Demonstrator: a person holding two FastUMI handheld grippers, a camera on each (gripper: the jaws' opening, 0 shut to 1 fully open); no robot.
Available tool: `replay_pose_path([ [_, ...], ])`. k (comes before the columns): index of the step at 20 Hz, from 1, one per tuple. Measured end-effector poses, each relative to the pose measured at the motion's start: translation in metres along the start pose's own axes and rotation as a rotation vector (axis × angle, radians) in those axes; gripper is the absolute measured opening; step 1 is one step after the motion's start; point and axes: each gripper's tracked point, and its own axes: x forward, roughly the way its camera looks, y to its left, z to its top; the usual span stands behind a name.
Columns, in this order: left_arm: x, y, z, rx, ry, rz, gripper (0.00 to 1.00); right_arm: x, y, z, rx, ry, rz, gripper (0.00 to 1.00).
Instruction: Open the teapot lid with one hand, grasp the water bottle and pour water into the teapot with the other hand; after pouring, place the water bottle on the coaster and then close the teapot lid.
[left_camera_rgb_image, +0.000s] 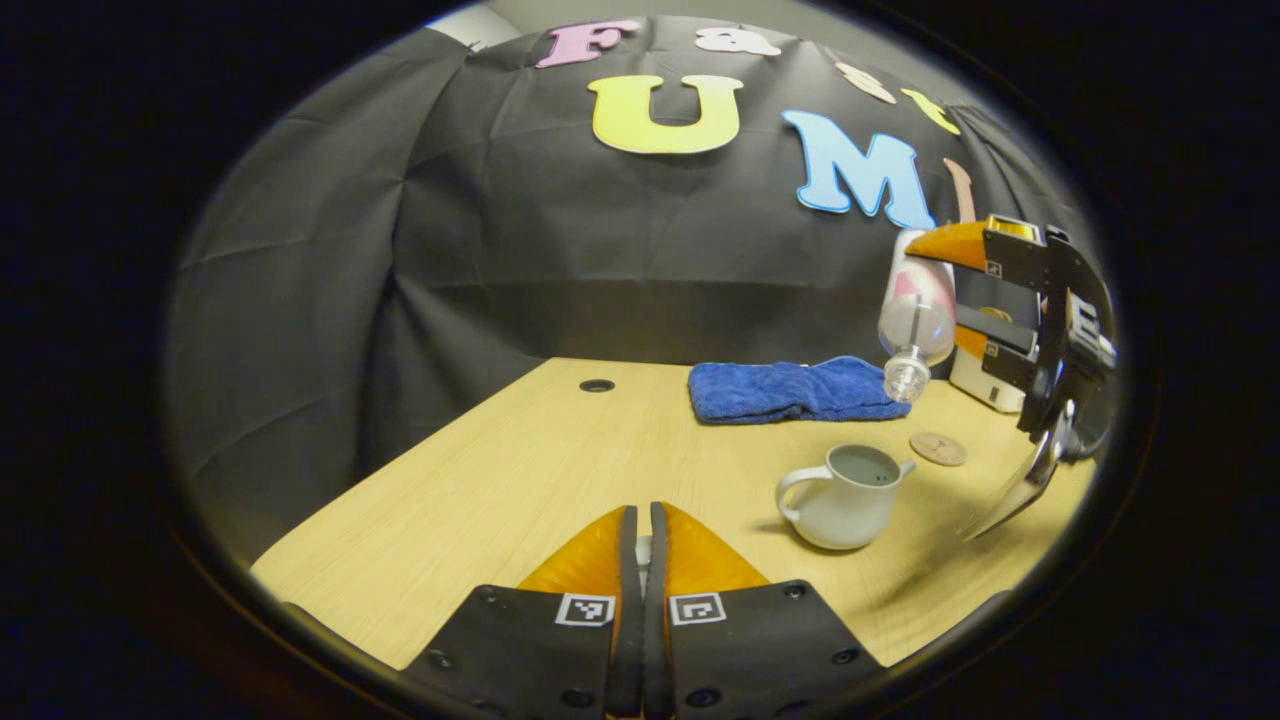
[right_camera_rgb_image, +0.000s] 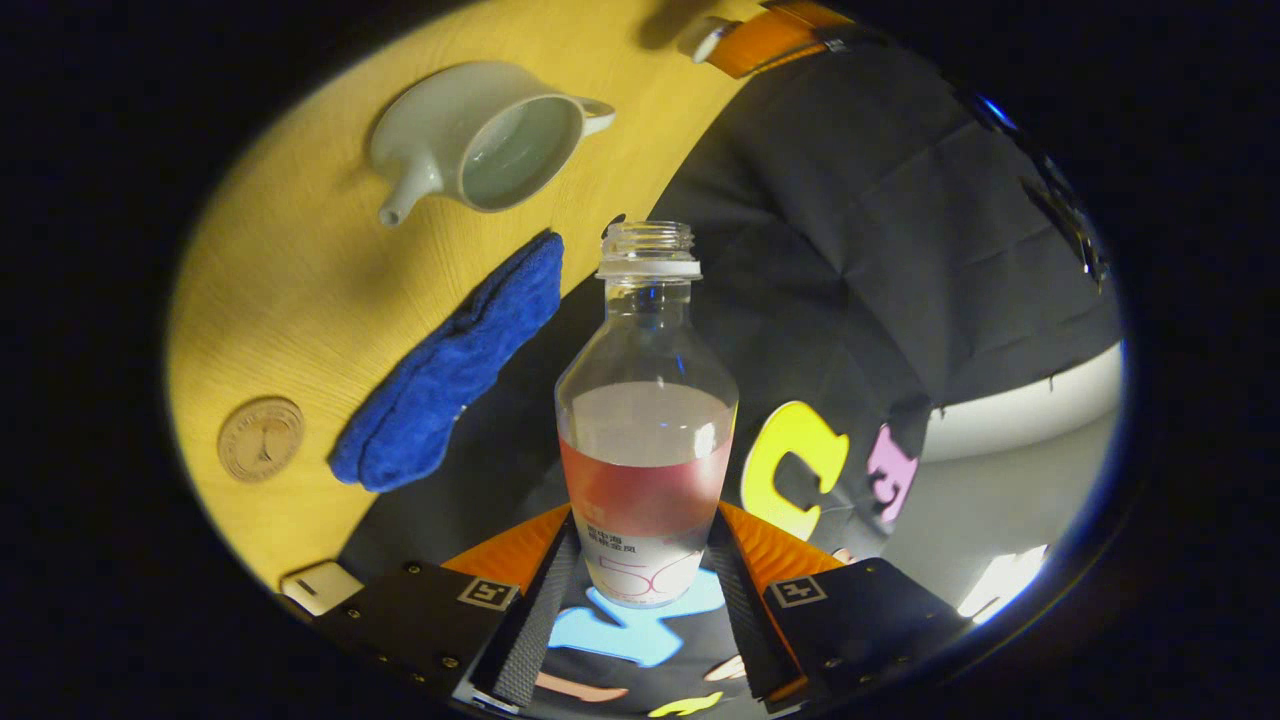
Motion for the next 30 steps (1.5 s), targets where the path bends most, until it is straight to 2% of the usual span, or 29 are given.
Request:
replay_pose_path([
  [2, 0.0, 0.0, 0.0, -0.009, -0.002, 0.0, 0.06, -0.001, 0.007, -0.004, 0.083, 0.023, 0.021, 0.76],
  [3, 0.0, -0.001, 0.0, -0.013, -0.002, -0.001, 0.06, -0.002, 0.017, -0.006, 0.152, 0.04, 0.068, 0.76],
  [6, -0.001, -0.002, 0.003, -0.013, -0.01, -0.002, 0.06, -0.006, 0.057, -0.009, 0.412, 0.08, 0.213, 0.77],
  [11, -0.005, -0.004, 0.013, -0.012, -0.031, -0.001, 0.06, -0.024, 0.09, 0.004, 0.868, 0.112, 0.351, 0.77],
  [16, -0.006, -0.005, 0.015, -0.019, -0.035, -0.001, 0.06, -0.022, 0.101, -0.014, 1.334, 0.178, 0.403, 0.77],
  [19, -0.007, -0.007, 0.016, -0.021, -0.038, -0.001, 0.06, -0.021, 0.113, -0.035, 1.507, 0.242, 0.375, 0.77],
  [23, -0.007, -0.012, 0.019, -0.032, -0.044, -0.006, 0.06, -0.017, 0.136, -0.048, 1.777, 0.289, 0.375, 0.77],
  [27, -0.007, -0.016, 0.023, -0.031, -0.047, -0.008, 0.06, -0.011, 0.158, -0.051, 1.937, 0.325, 0.364, 0.77],
  [30, -0.007, -0.019, 0.024, -0.032, -0.046, -0.01, 0.06, -0.007, 0.168, -0.044, 1.997, 0.334, 0.37, 0.77],
])
